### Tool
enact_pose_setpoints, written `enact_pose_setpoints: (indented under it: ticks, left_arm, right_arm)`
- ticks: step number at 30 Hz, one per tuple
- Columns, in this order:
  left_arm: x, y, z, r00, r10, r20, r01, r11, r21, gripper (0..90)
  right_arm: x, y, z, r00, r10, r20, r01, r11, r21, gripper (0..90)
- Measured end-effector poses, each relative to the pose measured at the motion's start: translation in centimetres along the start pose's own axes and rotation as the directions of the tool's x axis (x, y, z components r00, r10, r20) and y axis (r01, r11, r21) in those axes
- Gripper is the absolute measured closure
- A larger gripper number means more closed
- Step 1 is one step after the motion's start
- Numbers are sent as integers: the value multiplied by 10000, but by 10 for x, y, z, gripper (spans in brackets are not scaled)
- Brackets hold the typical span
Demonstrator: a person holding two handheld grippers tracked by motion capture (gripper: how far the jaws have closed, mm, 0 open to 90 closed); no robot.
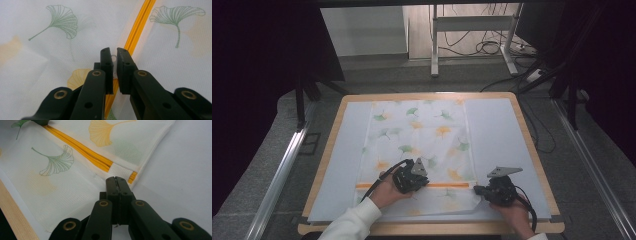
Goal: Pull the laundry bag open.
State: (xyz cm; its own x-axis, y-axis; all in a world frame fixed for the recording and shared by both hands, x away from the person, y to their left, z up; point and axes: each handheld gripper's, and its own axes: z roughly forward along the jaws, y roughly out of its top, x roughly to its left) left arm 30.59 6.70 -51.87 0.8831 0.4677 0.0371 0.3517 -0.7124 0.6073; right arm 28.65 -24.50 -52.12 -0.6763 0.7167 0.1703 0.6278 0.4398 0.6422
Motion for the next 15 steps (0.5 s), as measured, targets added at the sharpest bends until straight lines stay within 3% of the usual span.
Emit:
enact_pose_setpoints:
  ticks: [15]
  left_arm:
    - [4, -4, -2, 9997, -211, 130, 212, 9997, -78, 849]
  right_arm:
    - [0, 0, 0, 10000, 26, -35, -26, 10000, 0, 894]
